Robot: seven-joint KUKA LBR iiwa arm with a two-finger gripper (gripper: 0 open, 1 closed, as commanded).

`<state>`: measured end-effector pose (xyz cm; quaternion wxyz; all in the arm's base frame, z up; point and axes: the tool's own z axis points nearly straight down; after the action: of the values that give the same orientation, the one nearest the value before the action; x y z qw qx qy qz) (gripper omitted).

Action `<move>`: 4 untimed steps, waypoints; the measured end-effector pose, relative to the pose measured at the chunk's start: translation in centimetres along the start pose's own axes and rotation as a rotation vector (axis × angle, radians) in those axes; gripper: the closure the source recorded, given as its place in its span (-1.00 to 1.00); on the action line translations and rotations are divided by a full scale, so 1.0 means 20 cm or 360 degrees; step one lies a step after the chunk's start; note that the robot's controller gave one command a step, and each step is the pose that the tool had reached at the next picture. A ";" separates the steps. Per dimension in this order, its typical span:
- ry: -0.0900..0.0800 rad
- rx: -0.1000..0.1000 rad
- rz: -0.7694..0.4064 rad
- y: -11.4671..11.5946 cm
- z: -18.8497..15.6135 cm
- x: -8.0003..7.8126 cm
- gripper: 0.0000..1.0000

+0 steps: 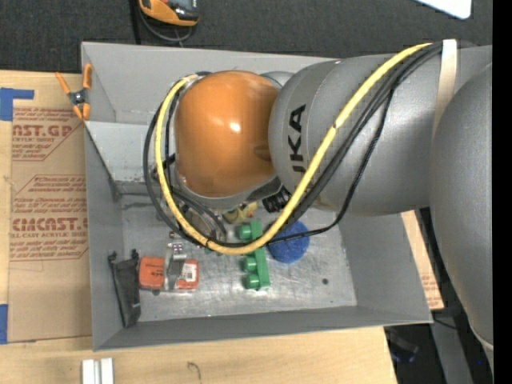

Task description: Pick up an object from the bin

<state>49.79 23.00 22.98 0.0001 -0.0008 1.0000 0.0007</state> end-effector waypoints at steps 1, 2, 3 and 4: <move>-0.0001 0.0000 0.0001 0.00 0.00 0.00 -1.00; 0.0001 0.0001 -0.0170 -0.09 0.60 -0.05 1.00; 0.0001 0.0000 -0.0170 -0.09 0.60 -0.05 1.00; 0.0007 0.0004 -0.0191 -0.05 0.43 -0.04 1.00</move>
Offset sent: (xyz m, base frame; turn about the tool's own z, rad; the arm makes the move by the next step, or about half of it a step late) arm 0.0105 -0.0191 -0.1202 -0.1066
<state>50.56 22.05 14.47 -0.0020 -0.0609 0.9981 -0.0005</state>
